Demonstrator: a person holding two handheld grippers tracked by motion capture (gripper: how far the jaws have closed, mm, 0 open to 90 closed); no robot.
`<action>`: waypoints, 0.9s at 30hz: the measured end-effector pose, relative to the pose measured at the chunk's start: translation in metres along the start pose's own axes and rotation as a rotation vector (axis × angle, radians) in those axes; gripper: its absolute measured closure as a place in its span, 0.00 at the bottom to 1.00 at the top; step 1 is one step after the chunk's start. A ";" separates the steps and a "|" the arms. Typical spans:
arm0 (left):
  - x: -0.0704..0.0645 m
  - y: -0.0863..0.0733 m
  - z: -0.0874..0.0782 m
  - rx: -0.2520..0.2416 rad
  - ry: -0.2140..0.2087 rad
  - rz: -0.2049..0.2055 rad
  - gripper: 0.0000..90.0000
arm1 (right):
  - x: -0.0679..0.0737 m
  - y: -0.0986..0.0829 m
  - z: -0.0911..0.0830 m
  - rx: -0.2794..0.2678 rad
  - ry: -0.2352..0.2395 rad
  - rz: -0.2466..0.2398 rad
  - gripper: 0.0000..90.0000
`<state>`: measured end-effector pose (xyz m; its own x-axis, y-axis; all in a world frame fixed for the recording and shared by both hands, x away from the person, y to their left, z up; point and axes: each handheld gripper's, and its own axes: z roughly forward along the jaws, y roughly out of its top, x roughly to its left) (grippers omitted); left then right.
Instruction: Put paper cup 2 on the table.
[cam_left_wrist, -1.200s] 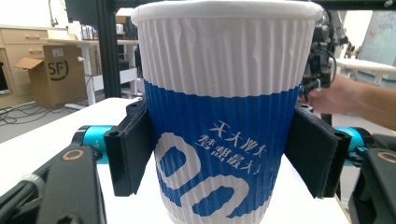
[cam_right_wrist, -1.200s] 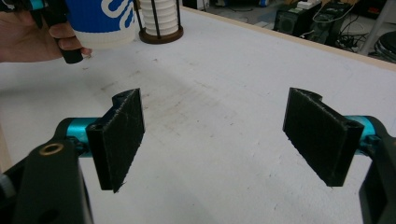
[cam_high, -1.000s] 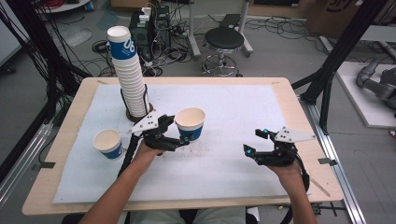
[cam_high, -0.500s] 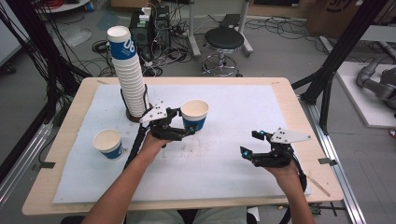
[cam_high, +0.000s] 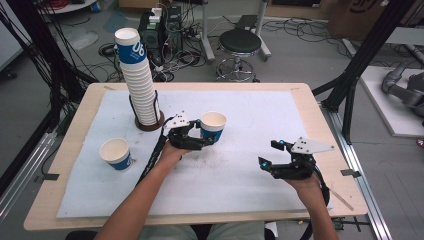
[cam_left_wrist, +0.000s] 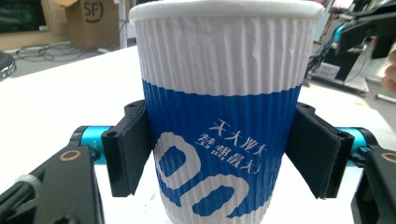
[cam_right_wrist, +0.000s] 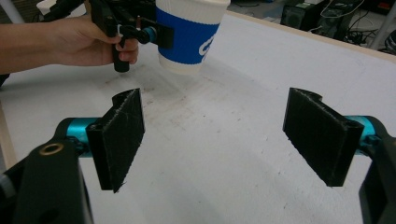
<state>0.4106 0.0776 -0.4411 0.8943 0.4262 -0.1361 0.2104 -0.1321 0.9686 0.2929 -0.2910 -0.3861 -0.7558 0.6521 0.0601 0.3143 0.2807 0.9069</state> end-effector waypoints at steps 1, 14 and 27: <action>0.001 -0.001 0.001 0.013 0.010 0.001 0.30 | 0.000 0.000 0.000 -0.001 0.002 -0.002 0.24; -0.004 -0.006 0.009 0.187 0.095 0.032 0.30 | 0.001 0.000 0.000 0.000 0.005 0.002 0.24; -0.014 -0.008 -0.008 0.293 0.138 0.091 0.29 | 0.002 -0.003 -0.001 0.008 0.002 0.003 0.24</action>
<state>0.3929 0.0802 -0.4453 0.8570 0.5152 -0.0035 0.2548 -0.4180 0.8720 0.2901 -0.2914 -0.3882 -0.7557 0.6518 0.0636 0.3215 0.2846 0.9031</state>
